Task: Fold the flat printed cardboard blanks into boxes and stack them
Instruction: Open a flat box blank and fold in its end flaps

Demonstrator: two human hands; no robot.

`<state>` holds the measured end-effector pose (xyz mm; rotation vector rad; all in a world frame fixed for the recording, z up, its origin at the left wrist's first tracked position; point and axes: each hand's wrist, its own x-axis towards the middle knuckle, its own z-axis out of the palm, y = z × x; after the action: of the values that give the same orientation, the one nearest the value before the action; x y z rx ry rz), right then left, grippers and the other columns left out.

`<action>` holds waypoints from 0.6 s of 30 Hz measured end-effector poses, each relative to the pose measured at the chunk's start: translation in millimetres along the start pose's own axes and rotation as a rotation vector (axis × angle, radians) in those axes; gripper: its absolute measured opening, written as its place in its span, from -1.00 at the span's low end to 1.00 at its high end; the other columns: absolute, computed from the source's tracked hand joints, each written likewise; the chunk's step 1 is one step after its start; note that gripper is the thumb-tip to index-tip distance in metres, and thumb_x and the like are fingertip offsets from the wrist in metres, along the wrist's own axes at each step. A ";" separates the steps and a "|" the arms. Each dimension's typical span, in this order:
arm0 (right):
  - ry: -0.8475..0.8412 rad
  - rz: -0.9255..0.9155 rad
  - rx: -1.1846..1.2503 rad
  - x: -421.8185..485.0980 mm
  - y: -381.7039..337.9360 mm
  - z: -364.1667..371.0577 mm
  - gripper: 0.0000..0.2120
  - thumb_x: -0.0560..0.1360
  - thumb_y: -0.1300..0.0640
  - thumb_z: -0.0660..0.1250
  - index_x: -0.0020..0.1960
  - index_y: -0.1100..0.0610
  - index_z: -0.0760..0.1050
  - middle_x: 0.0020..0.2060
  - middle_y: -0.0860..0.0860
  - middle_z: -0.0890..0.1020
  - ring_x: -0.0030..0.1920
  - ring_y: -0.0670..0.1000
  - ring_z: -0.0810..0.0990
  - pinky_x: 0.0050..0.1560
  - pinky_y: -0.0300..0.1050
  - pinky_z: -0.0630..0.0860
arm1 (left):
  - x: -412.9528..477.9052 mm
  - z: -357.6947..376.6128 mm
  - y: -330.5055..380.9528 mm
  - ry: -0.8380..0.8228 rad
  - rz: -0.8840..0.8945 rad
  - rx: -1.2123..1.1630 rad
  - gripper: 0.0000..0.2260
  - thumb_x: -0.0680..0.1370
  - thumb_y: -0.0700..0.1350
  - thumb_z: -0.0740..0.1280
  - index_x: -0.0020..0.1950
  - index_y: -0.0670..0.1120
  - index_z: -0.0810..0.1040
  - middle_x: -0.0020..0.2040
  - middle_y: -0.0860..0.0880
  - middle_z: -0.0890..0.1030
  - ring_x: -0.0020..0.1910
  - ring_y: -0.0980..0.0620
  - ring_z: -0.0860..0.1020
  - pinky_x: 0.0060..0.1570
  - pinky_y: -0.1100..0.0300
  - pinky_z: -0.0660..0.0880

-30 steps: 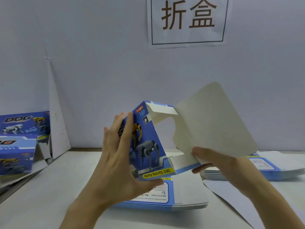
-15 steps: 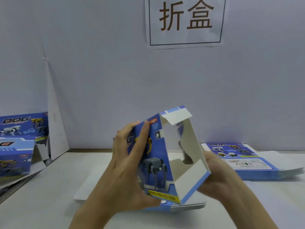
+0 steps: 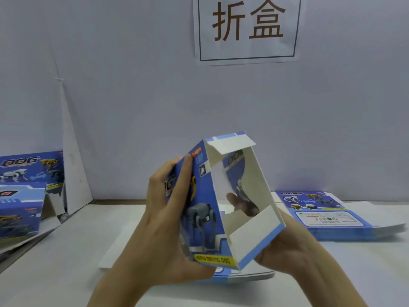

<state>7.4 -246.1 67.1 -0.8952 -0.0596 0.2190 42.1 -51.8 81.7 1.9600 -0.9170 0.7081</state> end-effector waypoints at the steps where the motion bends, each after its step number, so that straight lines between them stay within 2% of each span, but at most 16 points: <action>1: 0.004 -0.009 -0.012 0.7 1.8 0.8 -0.37 -0.30 0.13 0.71 -0.23 0.15 0.71 -0.34 0.06 0.63 -0.43 -0.06 0.56 -0.38 -0.28 0.35 | -1.9 -1.4 0.1 0.012 0.071 0.055 -0.01 0.35 0.44 0.23 0.49 -0.28 0.20 0.11 -0.18 0.46 0.28 -0.20 0.44 0.27 0.26 0.39; 2: 0.035 -0.066 -0.044 0.0 1.7 1.1 -0.42 -0.19 0.11 0.70 -0.17 0.16 0.71 -0.28 0.07 0.67 -0.38 -0.06 0.58 -0.37 -0.27 0.40 | -6.1 -2.0 -2.5 0.019 0.140 0.123 0.03 0.32 0.35 0.39 0.56 -0.17 0.03 0.31 -0.21 0.32 0.37 -0.09 0.36 0.26 0.42 0.32; 3: 0.086 -0.126 -0.058 1.7 -0.4 -1.4 -0.49 -0.01 0.09 0.64 -0.08 0.17 0.70 -0.21 0.08 0.69 -0.33 -0.03 0.61 -0.38 -0.26 0.48 | -15.7 -7.8 -8.8 0.027 0.226 0.203 0.09 0.28 0.29 0.47 0.57 -0.07 -0.09 0.40 -0.18 0.20 0.44 0.01 0.26 0.26 0.50 0.26; 4: 0.156 -0.206 -0.080 2.0 -2.3 -2.0 -0.55 0.14 0.07 0.54 -0.01 0.19 0.67 -0.15 0.10 0.69 -0.29 -0.01 0.62 -0.37 -0.23 0.54 | -18.4 -13.5 -10.5 0.007 0.220 0.209 0.13 0.25 0.28 0.49 0.58 -0.01 -0.13 0.43 -0.14 0.14 0.46 0.06 0.21 0.26 0.53 0.22; 6: 0.265 -0.368 -0.188 0.8 -11.1 -9.1 -0.65 0.33 0.06 0.41 0.07 0.18 0.63 -0.18 0.09 0.67 -0.32 -0.03 0.59 -0.44 -0.21 0.55 | -19.3 -18.1 -17.9 0.048 0.257 0.230 0.11 0.24 0.30 0.47 0.58 0.02 -0.11 0.45 -0.07 0.13 0.45 0.04 0.24 0.28 0.49 0.24; 8: 0.368 -0.563 -0.385 -3.4 -17.5 -14.2 -0.75 0.46 0.12 0.36 0.12 0.12 0.62 -0.24 0.02 0.66 -0.37 -0.07 0.57 -0.52 -0.21 0.48 | -18.3 -19.2 -19.0 0.053 0.249 0.276 0.09 0.23 0.30 0.47 0.58 0.05 -0.05 0.44 -0.02 0.14 0.38 -0.01 0.31 0.26 0.35 0.37; 10: 0.461 -0.731 -0.503 -6.1 -19.1 -17.5 -0.78 0.51 0.16 0.35 0.13 0.01 0.62 -0.22 -0.07 0.68 -0.36 -0.09 0.60 -0.53 -0.20 0.49 | -19.1 -18.2 -20.4 0.037 0.232 0.316 0.07 0.21 0.29 0.48 0.57 0.06 0.00 0.41 -0.01 0.16 0.33 -0.04 0.36 0.17 0.10 0.51; 12: 0.507 -0.858 -0.548 -5.4 -17.9 -18.6 -0.75 0.52 0.18 0.35 0.13 -0.09 0.61 -0.20 -0.17 0.67 -0.34 -0.08 0.61 -0.56 -0.16 0.51 | -21.1 -15.7 -18.9 0.015 0.199 0.324 0.06 0.22 0.30 0.47 0.57 0.08 0.01 0.41 0.01 0.16 0.32 -0.07 0.37 0.11 -0.03 0.55; 15: 0.521 -0.984 -0.573 -4.0 -12.1 -16.1 -0.70 0.53 0.23 0.34 0.14 -0.13 0.60 -0.15 -0.23 0.68 -0.35 -0.10 0.59 -0.59 -0.15 0.50 | -22.5 -14.9 -15.2 -0.003 0.150 0.340 0.04 0.22 0.35 0.42 0.57 0.12 0.00 0.40 0.05 0.16 0.31 -0.09 0.36 0.14 -0.04 0.52; 18: 0.557 -1.086 -0.685 -2.4 -6.8 -16.3 -0.70 0.56 0.27 0.29 0.14 -0.08 0.61 -0.21 -0.26 0.66 -0.38 -0.13 0.51 -0.55 -0.22 0.49 | -23.8 -11.9 -12.4 -0.020 0.140 0.357 0.03 0.21 0.36 0.41 0.56 0.15 0.00 0.39 0.08 0.16 0.29 -0.06 0.35 0.16 -0.05 0.49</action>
<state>8.5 -263.3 62.3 -1.4442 -0.0959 -1.1233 36.9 -28.9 64.3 2.2308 -1.0010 0.9896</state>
